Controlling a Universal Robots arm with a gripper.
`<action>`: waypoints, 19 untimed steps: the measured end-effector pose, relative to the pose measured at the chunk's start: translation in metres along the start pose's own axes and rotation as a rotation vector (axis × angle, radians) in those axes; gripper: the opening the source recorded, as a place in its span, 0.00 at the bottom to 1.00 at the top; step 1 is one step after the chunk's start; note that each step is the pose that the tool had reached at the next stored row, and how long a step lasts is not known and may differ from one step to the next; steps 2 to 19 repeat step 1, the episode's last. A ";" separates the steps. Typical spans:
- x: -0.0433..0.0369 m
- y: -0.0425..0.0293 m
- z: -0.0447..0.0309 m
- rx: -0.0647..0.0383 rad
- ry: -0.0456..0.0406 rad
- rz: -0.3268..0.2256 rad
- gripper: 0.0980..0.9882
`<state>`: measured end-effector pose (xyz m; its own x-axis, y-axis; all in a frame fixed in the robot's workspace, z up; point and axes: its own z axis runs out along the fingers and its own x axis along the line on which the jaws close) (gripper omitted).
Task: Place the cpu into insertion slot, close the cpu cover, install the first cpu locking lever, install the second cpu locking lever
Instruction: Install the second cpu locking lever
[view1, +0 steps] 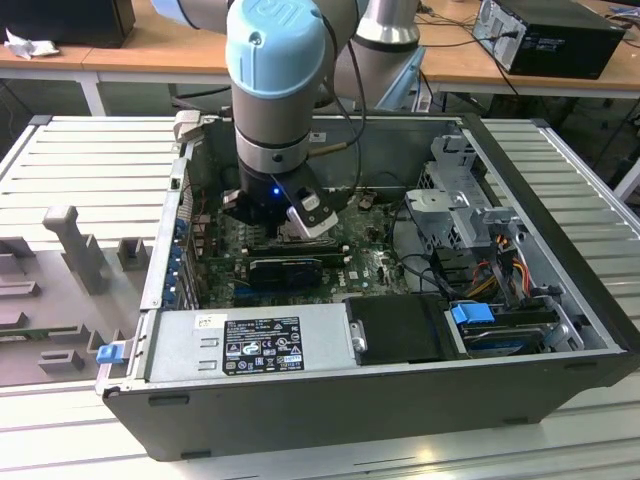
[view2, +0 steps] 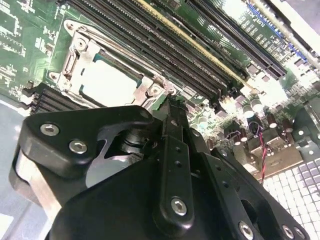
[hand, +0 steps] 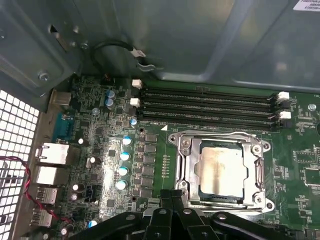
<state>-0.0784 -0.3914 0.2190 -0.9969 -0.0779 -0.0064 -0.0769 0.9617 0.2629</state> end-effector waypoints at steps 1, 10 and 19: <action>0.0000 0.0000 0.0000 0.000 0.0000 0.000 0.01; 0.0000 0.0000 0.0000 0.000 0.0000 0.000 0.01; 0.0000 0.0000 0.0000 0.000 0.0000 0.000 0.01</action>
